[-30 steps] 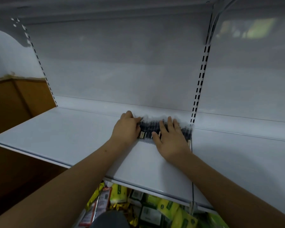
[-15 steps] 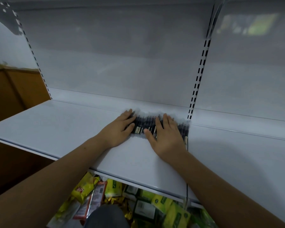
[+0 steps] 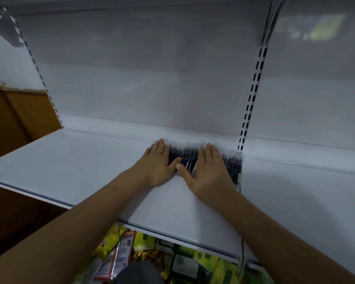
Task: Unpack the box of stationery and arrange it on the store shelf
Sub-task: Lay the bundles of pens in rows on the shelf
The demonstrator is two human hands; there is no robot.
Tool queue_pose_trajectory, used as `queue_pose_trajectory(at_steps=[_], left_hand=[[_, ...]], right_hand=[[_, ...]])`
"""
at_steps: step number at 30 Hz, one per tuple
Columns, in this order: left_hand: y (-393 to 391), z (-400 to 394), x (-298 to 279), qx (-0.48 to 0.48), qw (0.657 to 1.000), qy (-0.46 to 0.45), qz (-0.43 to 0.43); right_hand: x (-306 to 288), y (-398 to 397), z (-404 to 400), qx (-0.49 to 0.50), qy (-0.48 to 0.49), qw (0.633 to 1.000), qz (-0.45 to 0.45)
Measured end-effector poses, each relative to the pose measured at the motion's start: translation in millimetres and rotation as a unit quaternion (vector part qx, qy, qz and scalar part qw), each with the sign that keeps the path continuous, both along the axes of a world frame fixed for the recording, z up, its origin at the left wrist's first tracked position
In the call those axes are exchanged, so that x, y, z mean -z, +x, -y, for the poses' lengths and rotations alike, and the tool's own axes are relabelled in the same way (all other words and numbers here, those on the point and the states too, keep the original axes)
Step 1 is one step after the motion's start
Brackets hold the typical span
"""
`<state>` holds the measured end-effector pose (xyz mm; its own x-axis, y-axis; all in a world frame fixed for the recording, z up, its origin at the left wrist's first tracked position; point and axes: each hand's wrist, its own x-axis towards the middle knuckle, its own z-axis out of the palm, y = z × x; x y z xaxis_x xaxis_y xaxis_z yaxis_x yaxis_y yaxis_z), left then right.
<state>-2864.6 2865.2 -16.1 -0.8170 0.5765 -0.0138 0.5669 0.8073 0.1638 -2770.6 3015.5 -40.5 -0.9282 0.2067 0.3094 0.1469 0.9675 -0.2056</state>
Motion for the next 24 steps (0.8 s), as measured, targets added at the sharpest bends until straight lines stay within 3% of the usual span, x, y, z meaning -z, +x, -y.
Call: queue_pose_trajectory(at_steps=[3,7,10,12,14,17,18,20,24], left_hand=[[-5,3,5,-0.006,1.0,0.003,-0.016],[-7,14,12,0.038,0.991,0.131,-0.009],[-8,23,12,0.045,0.979,0.199,-0.005],[-10,28,14,0.032,0.983,0.181,-0.02],[-15,34,17,-0.002,0.987,0.158,0.004],[-23,37,18,0.007,0.993,0.112,0.021],[-25,37,18,0.014,0.993,0.112,0.018],[-27,38,17,0.018,0.993,0.118,0.012],[-28,46,12,0.036,0.993,0.108,0.022]], right_hand=[[2,4,1,-0.014,-0.031,0.998,-0.045],[0,1,1,-0.043,-0.022,0.999,-0.018],[-14,-1,-5,-0.07,-0.1,0.993,-0.004],[-24,4,-15,-0.059,-0.122,0.99,-0.027],[-32,13,-33,-0.051,-0.072,0.995,-0.044],[-30,27,-69,-0.064,-0.013,0.997,0.04],[-30,35,-77,-0.044,-0.042,0.996,0.071],[-25,47,-87,-0.013,-0.075,0.994,0.081],[-9,48,-85,-0.043,-0.055,0.995,0.076]])
